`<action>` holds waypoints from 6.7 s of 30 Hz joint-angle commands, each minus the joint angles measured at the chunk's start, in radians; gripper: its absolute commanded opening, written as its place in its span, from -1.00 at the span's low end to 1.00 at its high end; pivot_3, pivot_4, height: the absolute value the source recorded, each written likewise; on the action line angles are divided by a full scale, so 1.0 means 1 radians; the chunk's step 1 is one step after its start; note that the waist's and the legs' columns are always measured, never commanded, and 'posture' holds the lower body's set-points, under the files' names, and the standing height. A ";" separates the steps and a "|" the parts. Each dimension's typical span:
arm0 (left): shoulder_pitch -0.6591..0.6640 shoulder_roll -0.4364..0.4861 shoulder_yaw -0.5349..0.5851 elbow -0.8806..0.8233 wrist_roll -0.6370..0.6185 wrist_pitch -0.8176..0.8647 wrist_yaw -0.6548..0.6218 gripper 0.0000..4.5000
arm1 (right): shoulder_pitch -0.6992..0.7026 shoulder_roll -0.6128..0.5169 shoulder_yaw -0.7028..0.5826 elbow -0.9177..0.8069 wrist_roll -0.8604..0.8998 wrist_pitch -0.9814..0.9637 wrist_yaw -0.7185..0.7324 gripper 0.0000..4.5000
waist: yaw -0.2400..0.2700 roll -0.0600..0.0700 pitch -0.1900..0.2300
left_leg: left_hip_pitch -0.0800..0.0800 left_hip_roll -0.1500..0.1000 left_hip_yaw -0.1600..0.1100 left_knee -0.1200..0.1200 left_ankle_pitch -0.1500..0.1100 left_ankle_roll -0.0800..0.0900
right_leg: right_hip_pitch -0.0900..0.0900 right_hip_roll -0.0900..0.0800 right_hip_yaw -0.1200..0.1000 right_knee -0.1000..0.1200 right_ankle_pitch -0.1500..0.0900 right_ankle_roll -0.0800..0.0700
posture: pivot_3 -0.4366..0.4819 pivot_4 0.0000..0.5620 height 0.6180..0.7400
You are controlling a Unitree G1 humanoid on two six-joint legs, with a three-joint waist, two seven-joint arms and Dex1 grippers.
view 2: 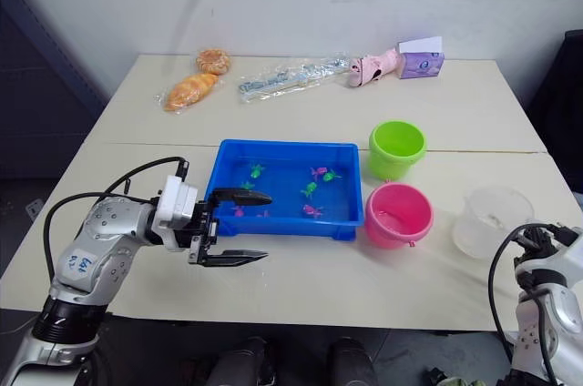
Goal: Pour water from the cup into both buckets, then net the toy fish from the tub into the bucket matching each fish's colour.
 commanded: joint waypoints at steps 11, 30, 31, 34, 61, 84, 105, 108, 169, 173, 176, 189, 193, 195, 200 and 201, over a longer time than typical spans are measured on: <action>-0.011 -0.058 0.018 0.038 -0.024 0.007 0.033 1.00 | 0.124 -0.198 0.007 -0.303 -0.075 -0.031 0.088 -0.99 | -0.001 0.002 0.001 | 0.000 0.000 0.000 0.000 0.000 0.000 | -0.001 0.000 0.000 0.000 0.000 0.000 | -0.05 -0.47 1.00; -0.049 -0.105 -0.010 0.098 -0.002 0.008 0.009 1.00 | 0.149 -0.385 0.132 -0.537 -0.326 0.007 0.185 -0.99 | 0.002 -0.001 0.003 | -0.001 0.000 0.000 0.000 0.001 -0.001 | -0.001 0.001 0.000 -0.001 0.000 0.002 | -0.05 -0.47 1.00; -0.050 -0.106 -0.010 0.098 0.000 0.008 0.009 1.00 | 0.147 -0.387 0.141 -0.538 -0.343 -0.001 0.187 -0.99 | 0.002 -0.001 0.003 | -0.001 0.000 0.000 0.000 0.001 -0.001 | 0.000 0.001 0.000 -0.001 0.000 0.002 | -0.05 -0.47 1.00; -0.054 -0.109 -0.013 0.102 0.010 0.001 0.010 1.00 | 0.146 -0.384 0.161 -0.535 -0.410 -0.042 0.187 -0.99 | 0.002 -0.001 0.003 | -0.001 0.000 0.000 0.000 0.001 -0.001 | 0.000 0.001 0.000 -0.001 0.000 0.002 | -0.05 -0.47 1.00; -0.051 -0.121 -0.015 0.111 0.050 -0.036 0.032 1.00 | 0.109 -0.338 0.241 -0.397 -0.690 -0.354 0.166 -0.99 | 0.001 -0.001 0.004 | -0.001 0.000 0.000 0.000 0.001 -0.001 | 0.000 0.001 -0.001 -0.001 -0.001 0.002 | -0.05 -0.47 1.00; -0.050 -0.131 -0.009 0.105 0.046 -0.035 0.041 1.00 | 0.067 -0.346 0.267 -0.344 -0.801 -0.489 0.156 -0.99 | 0.001 -0.001 0.004 | -0.001 0.000 0.000 0.001 0.002 -0.001 | 0.000 0.001 -0.001 -0.001 0.000 0.002 | -0.05 -0.47 1.00; -0.047 -0.129 0.000 0.125 0.054 -0.048 0.049 1.00 | 0.033 -0.149 0.129 -0.449 -0.337 -0.098 0.144 -0.99 | 0.001 -0.001 0.004 | -0.001 0.000 0.000 0.001 0.002 -0.001 | 0.000 0.000 -0.001 0.000 0.000 0.002 | -0.05 -0.47 1.00; -0.048 -0.130 0.002 0.128 0.053 -0.046 0.054 1.00 | -0.028 -0.144 0.090 -0.484 -0.232 0.092 0.089 -0.99 | -0.001 -0.001 0.004 | -0.001 0.000 0.000 0.001 0.002 -0.001 | 0.000 0.000 -0.001 0.000 0.000 0.002 | -0.05 -0.47 1.00; -0.135 -0.215 0.053 0.205 0.071 -0.017 0.237 1.00 | -0.781 -0.488 0.894 0.395 -1.184 -0.415 -0.134 -0.99 | -0.002 -0.002 0.004 | -0.005 -0.001 0.000 0.002 0.004 -0.001 | -0.004 0.000 -0.002 -0.001 0.000 0.002 | -0.05 -0.47 1.00; -0.138 -0.217 0.053 0.209 0.073 -0.021 0.238 1.00 | -0.752 -0.482 0.854 0.375 -1.135 -0.436 -0.110 -0.99 | -0.003 -0.002 0.004 | -0.005 -0.001 0.000 0.002 0.004 -0.001 | -0.003 0.000 -0.002 -0.001 0.000 0.002 | -0.05 -0.47 1.00; -0.140 -0.219 0.053 0.213 0.071 -0.027 0.235 1.00 | -0.702 -0.431 0.753 0.306 -0.994 -0.388 -0.062 -0.99 | -0.001 -0.002 0.004 | -0.005 -0.001 0.000 0.002 0.004 -0.001 | -0.003 0.000 -0.002 -0.001 0.000 0.002 | -0.05 -0.47 1.00; -0.141 -0.205 0.061 0.236 0.052 -0.049 0.180 1.00 | -0.474 -0.139 0.059 -0.213 -0.283 0.304 -0.005 -0.99 | 0.002 -0.002 0.005 | -0.006 -0.001 -0.002 0.001 0.004 0.000 | -0.002 0.000 -0.004 0.001 0.000 0.002 | -0.05 -0.47 1.00; -0.133 -0.184 0.058 0.214 0.002 -0.029 0.089 1.00 | -0.382 -0.052 -0.086 -0.311 -0.154 0.436 -0.067 -0.99 | 0.002 -0.002 0.005 | -0.005 0.000 -0.002 0.001 0.004 0.000 | -0.002 0.000 -0.004 0.001 0.000 0.002 | -0.05 -0.47 1.00; -0.127 -0.165 0.047 0.202 -0.018 -0.005 0.047 1.00 | -0.347 -0.005 -0.122 -0.327 -0.105 0.472 -0.097 -0.99 | -0.001 -0.001 0.005 | -0.005 -0.001 -0.002 0.000 0.004 0.000 | -0.002 0.000 -0.004 0.000 0.000 0.002 | -0.05 -0.47 1.00; -0.100 -0.098 -0.008 0.191 -0.026 0.044 -0.086 1.00 | -0.272 0.120 -0.108 -0.284 -0.101 0.360 -0.143 -0.99 | -0.008 0.000 0.005 | -0.003 0.000 0.000 -0.001 0.004 -0.001 | -0.002 0.001 -0.001 0.000 0.000 0.002 | -0.05 -0.47 1.00; -0.099 -0.091 -0.013 0.192 -0.022 0.043 -0.098 1.00 | -0.262 0.135 -0.086 -0.280 -0.110 0.337 -0.144 -0.99 | -0.008 0.001 0.005 | -0.003 0.000 0.001 -0.002 0.004 -0.001 | -0.003 0.001 0.000 0.000 0.000 0.002 | -0.05 -0.47 1.00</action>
